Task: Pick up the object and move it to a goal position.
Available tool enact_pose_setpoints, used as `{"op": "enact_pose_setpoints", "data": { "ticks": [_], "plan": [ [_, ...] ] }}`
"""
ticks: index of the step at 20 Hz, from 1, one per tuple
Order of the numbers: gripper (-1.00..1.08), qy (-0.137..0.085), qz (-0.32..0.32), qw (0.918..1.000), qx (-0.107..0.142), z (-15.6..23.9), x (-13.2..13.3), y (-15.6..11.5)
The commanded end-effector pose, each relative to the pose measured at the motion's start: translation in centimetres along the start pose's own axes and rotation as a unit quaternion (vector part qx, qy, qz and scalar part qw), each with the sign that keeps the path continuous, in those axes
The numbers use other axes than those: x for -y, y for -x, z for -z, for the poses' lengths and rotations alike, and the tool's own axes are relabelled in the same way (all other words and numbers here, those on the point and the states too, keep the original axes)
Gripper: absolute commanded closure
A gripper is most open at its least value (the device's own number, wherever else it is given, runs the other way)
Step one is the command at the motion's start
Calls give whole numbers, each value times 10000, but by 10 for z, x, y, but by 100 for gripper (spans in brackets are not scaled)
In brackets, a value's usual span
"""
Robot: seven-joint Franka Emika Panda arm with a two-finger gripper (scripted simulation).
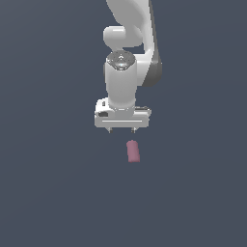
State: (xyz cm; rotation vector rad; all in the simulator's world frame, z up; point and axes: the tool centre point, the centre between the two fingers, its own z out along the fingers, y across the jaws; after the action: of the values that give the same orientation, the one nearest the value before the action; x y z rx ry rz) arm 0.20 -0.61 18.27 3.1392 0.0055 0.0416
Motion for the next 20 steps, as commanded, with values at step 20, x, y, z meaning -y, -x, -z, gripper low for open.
{"op": "enact_pose_setpoints", "data": {
  "ticks": [20],
  "plan": [
    [-92, -73, 268, 9996, 22, -9, 27, -3]
  ]
}}
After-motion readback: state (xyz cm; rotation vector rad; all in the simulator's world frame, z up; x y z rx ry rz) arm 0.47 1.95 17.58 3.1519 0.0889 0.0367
